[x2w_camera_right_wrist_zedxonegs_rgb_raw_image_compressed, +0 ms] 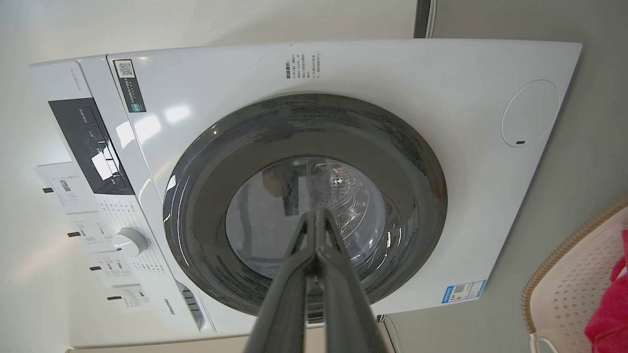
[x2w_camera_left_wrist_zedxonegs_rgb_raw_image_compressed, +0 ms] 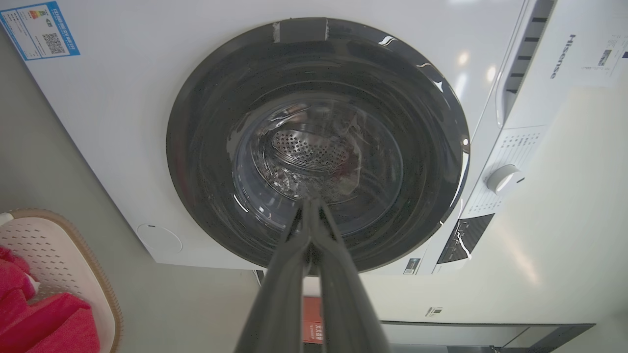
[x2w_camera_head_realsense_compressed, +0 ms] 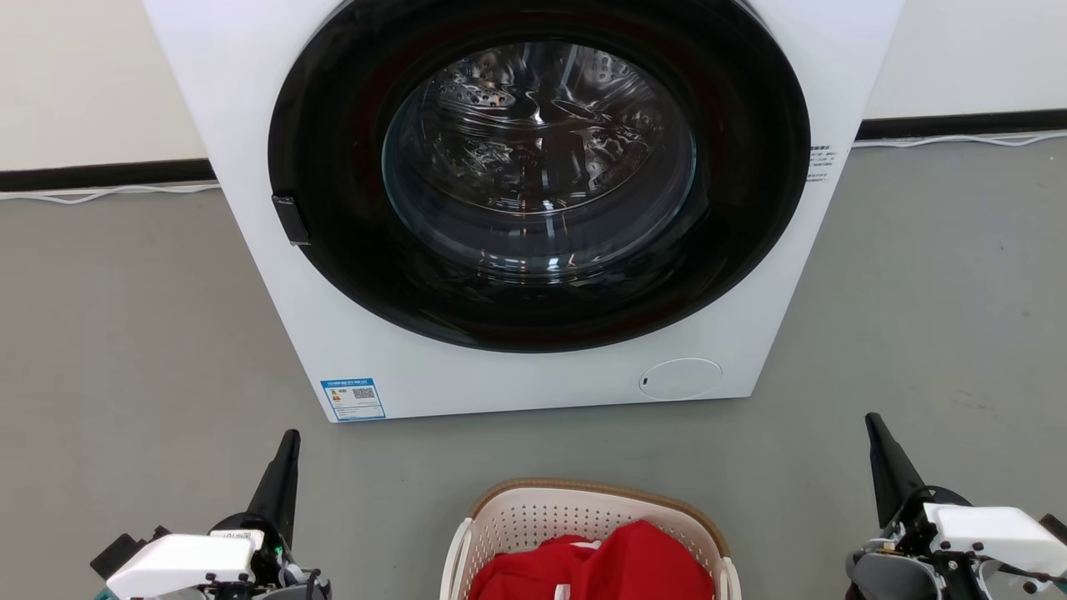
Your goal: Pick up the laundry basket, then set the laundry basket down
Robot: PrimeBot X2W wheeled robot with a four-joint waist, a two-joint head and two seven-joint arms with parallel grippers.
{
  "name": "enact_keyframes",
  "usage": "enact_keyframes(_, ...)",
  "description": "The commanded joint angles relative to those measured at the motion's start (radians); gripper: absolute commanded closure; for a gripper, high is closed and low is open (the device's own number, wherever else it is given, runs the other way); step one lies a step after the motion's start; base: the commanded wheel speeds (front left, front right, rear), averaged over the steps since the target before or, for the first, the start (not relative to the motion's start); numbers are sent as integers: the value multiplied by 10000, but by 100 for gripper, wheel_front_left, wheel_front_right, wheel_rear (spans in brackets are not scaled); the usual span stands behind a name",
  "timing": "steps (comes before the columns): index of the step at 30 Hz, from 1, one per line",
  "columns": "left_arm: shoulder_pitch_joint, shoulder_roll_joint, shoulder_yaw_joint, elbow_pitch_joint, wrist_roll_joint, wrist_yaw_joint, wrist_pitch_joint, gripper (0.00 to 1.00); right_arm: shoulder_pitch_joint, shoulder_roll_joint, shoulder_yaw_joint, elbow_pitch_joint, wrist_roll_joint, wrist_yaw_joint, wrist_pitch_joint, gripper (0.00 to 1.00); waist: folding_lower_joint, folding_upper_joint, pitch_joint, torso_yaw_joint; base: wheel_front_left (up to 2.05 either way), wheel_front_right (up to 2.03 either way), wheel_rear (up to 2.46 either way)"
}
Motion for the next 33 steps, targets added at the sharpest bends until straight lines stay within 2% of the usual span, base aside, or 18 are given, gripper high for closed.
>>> enact_keyframes(1,-2,0,0,-1,0,0,-2,100,-2,0,2,0,0,0,0,100,0,0,0,0,0,0,0)
enact_keyframes(2,31,-19,-3,80,1,7,-6,0,39,2,21,71,-2,0,-2,0,0,0,0,0,0,0,0)
enact_keyframes(6,145,-57,-48,257,-3,7,-76,0,147,37,85,222,-3,-4,-28,0,2,0,9,0,0,0,0)
enact_keyframes(10,106,-51,-122,202,0,3,-198,0,114,34,184,134,-12,-2,-98,0,22,0,-11,-3,0,0,0)
enact_keyframes(16,71,-43,-191,119,50,-2,-347,0,81,31,322,14,-41,2,-198,0,2,0,13,-7,0,0,0)
enact_keyframes(33,-73,-17,-383,-272,1164,-19,-854,0,-131,-281,1093,-494,-574,12,-822,0,0,0,73,-17,0,0,0)
